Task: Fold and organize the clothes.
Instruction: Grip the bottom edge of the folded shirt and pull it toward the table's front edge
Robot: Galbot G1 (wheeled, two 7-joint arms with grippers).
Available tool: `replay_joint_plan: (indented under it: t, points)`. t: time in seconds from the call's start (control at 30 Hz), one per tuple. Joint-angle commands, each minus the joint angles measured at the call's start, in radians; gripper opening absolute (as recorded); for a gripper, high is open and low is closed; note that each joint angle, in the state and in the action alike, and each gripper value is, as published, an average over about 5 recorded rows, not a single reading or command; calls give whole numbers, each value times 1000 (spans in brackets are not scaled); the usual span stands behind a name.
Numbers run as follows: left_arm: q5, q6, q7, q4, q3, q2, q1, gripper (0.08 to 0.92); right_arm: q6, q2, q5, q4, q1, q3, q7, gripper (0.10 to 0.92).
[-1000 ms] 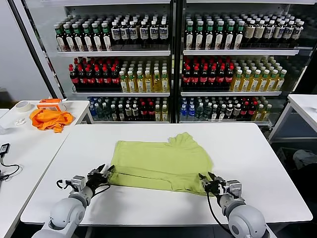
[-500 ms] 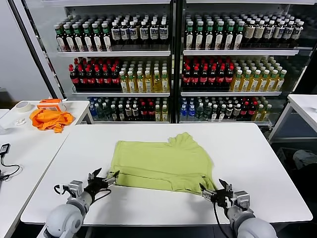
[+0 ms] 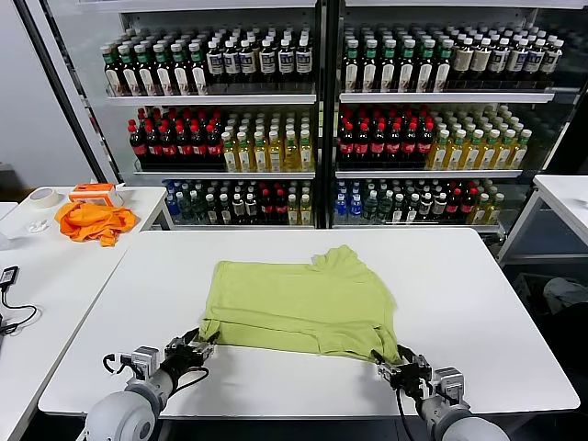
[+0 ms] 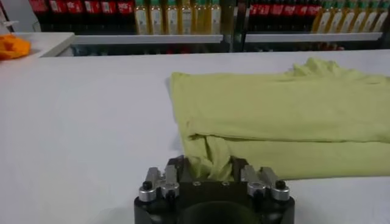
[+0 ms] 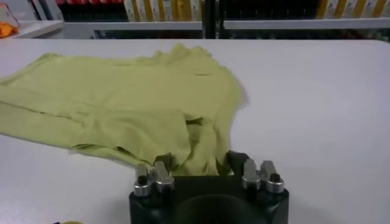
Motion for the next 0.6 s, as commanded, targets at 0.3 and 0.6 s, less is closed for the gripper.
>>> replay_joint_plan:
  t: [0.3,0.6]
  points:
    - [21,40,-23,-38,8,12,38,187,-15,-15,22,35,-23,12,-25,151]
    - [3,40,-24,-207,-62,63,221,82,-54,-37,-35,175,-218,83,-29,108]
